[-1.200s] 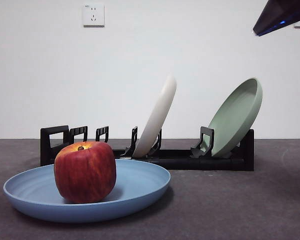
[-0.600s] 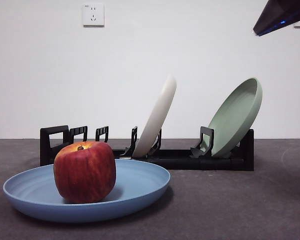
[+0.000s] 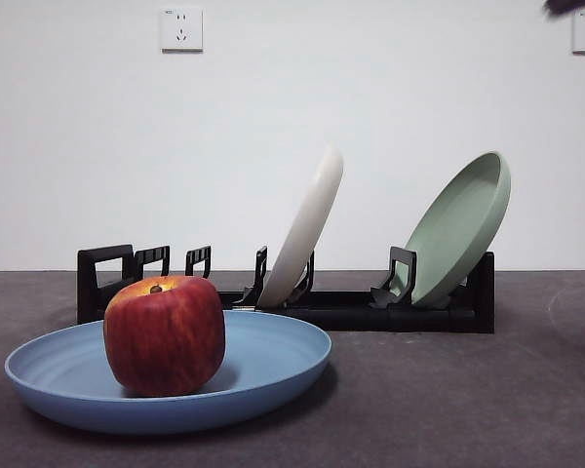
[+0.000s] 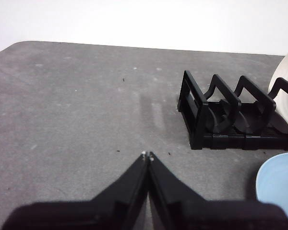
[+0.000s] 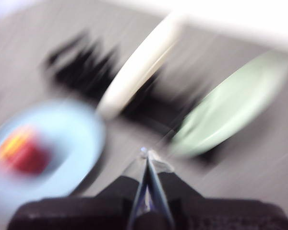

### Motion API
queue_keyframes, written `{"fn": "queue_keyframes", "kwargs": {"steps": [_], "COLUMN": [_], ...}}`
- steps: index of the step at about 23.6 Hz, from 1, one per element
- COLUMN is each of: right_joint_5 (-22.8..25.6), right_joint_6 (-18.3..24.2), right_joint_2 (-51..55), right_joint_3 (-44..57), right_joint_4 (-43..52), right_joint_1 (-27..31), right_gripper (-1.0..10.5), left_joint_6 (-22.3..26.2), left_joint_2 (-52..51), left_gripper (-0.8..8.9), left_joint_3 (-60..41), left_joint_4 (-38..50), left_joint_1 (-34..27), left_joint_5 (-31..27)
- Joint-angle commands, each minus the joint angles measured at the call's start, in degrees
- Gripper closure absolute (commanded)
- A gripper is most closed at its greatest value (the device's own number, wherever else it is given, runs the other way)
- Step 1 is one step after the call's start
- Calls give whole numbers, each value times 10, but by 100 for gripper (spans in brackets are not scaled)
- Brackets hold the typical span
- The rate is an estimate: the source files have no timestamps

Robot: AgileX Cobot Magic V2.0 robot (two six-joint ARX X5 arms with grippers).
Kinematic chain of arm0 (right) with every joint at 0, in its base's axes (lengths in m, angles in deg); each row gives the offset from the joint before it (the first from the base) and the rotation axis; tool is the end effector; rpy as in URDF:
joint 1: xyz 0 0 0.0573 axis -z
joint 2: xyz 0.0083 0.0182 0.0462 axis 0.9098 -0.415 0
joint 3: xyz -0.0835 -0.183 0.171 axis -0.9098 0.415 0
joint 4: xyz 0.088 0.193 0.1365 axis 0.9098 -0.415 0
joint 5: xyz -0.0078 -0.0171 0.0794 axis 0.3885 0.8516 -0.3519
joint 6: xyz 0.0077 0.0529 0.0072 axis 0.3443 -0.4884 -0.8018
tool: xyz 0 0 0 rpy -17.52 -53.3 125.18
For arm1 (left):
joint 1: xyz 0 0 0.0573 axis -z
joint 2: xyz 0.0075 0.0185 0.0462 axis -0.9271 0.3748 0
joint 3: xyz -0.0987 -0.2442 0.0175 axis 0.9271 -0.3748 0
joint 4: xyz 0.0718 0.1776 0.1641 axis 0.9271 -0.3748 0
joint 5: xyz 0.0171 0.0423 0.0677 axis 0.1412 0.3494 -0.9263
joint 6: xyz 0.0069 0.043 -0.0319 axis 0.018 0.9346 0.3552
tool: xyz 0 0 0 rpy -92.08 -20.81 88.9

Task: Take the blue plate from the plate rack,put the plate on the table,take the apple from the table,put the apple in the plate

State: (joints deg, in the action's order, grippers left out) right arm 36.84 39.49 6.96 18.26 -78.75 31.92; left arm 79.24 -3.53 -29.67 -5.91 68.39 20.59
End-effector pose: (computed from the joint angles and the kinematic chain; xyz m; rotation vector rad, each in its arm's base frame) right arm 0.1055 0.0666 0.3071 -0.1749 0.3300 0.4890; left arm 0.0956 -0.0012 0.1510 -0.0900 0.1741 -0.0185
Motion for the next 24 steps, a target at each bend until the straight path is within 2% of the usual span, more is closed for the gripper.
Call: {"fn": "queue_keyframes", "kwargs": {"steps": [1,3,5,10,16,24], "right_joint_5": [2,-2,-56,-133,-138,-128], "right_joint_6": [26,25,26,16,-4,-13], "right_joint_2": [51,94,133,197,257,298], "right_joint_3": [52,120,191,307,366,379], "right_joint_4": [86,182,238,270,266,218], "right_joint_1": [83,148,193,257,280,280], "right_gripper": [958,958,958,958,958,958], "left_joint_6": [2,2,2,3,2,2], "left_joint_2": [-1,-1,-1,-1,-1,-1], "left_gripper": [815,815,815,815,815,815], "left_joint_3": [-7,-7,-7,-7,-7,-7], "left_joint_4": [1,1,1,1,1,1], "left_joint_1": [-1,-1,-1,-1,-1,-1], "left_joint_5": [5,5,5,5,5,5]}}
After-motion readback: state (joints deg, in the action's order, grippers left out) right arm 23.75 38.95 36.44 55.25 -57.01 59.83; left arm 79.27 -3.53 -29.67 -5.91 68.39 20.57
